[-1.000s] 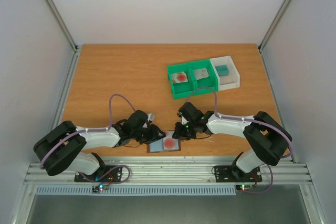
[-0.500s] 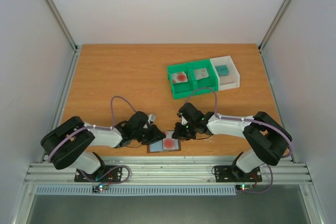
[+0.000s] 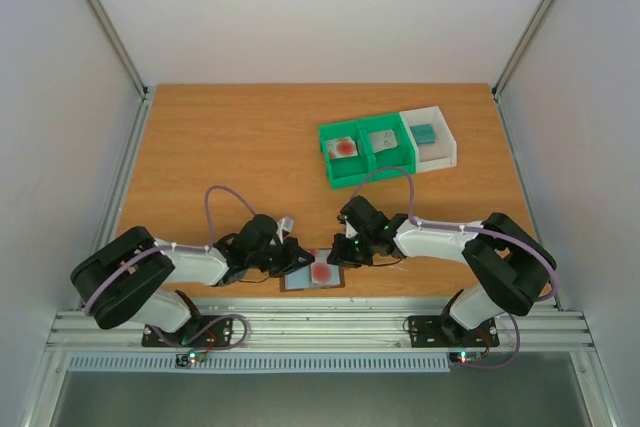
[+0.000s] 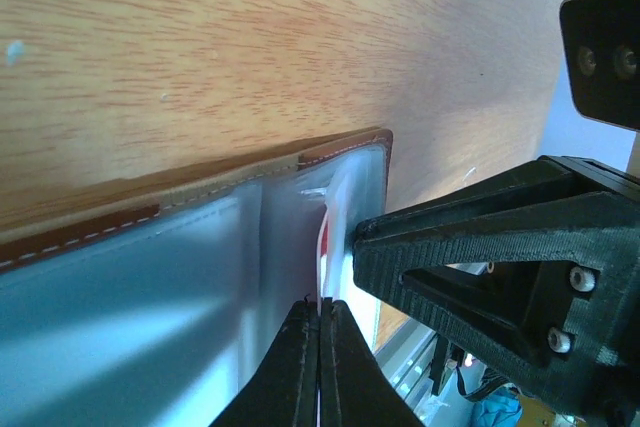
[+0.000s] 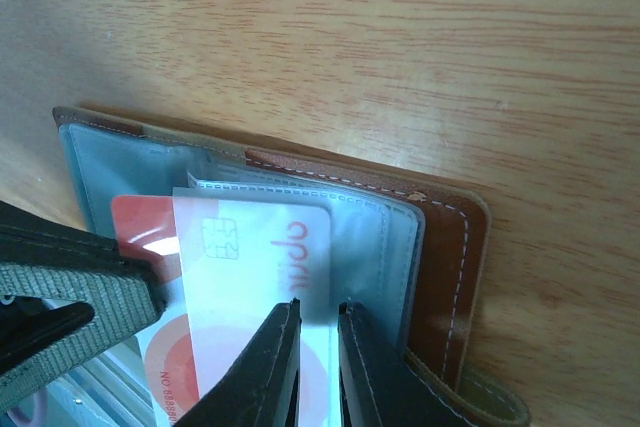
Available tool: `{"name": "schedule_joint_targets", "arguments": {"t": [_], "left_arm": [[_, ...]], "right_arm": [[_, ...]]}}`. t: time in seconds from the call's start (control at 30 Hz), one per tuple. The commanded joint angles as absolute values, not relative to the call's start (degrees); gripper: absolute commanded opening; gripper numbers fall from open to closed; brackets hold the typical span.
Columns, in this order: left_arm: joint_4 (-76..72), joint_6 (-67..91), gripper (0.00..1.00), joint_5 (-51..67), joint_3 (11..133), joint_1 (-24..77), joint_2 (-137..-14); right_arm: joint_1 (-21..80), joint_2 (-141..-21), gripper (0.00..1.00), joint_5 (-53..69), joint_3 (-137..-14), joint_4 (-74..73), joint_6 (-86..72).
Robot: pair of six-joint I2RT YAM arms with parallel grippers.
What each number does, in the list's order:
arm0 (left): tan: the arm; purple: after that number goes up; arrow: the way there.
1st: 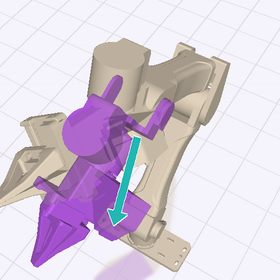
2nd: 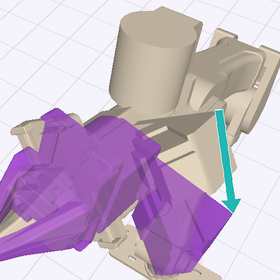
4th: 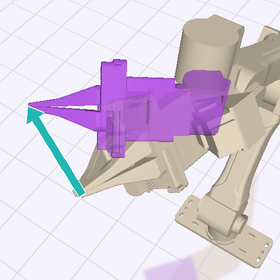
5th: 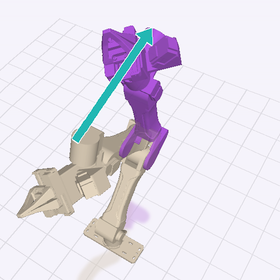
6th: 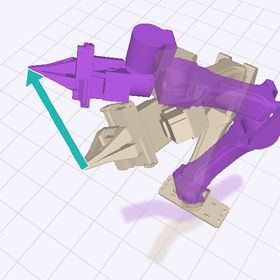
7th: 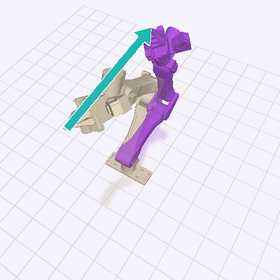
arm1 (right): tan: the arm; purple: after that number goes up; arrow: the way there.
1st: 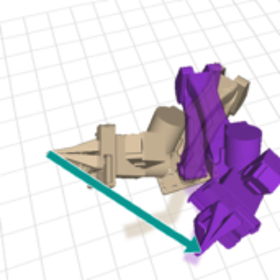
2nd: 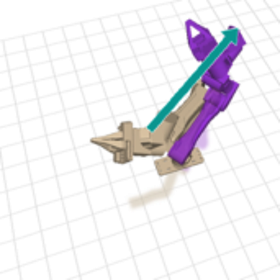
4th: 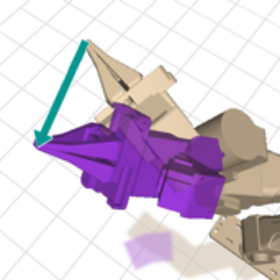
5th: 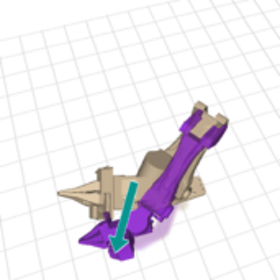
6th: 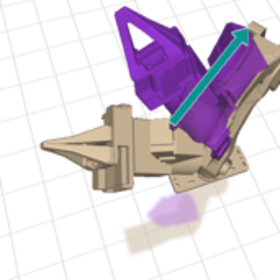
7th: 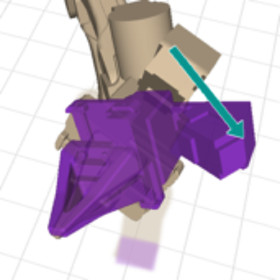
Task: Take the credit cards out of the card holder
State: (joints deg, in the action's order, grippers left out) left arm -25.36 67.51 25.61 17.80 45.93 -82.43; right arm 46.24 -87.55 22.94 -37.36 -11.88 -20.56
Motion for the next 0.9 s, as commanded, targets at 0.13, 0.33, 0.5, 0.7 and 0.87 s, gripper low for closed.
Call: {"name": "schedule_joint_targets", "arguments": {"t": [0.13, 0.33, 0.5, 0.7, 0.87], "left_arm": [[-22.84, 66.72, 0.00, 21.62, 15.20, 44.99, -76.91], [-16.29, 65.90, 0.00, 18.47, 15.03, 44.65, -70.96], [-10.81, 65.88, 0.00, 13.77, 14.21, 44.56, -63.74], [-2.57, 65.97, 0.00, 6.51, 14.29, 44.47, -51.21], [7.10, 63.05, 0.00, 1.52, 16.61, 44.22, -42.59]], "right_arm": [[46.67, -88.77, 0.13, 19.81, -36.04, -14.45, -20.83], [46.67, -88.46, 0.12, 19.42, -36.40, -14.91, -21.03], [46.66, -88.06, 0.13, 20.98, -38.43, -15.23, -21.50], [46.67, -85.04, 0.16, 21.20, -41.04, -14.98, -22.14], [46.67, -81.41, 0.16, 16.46, -42.25, -16.30, -22.63]]}}
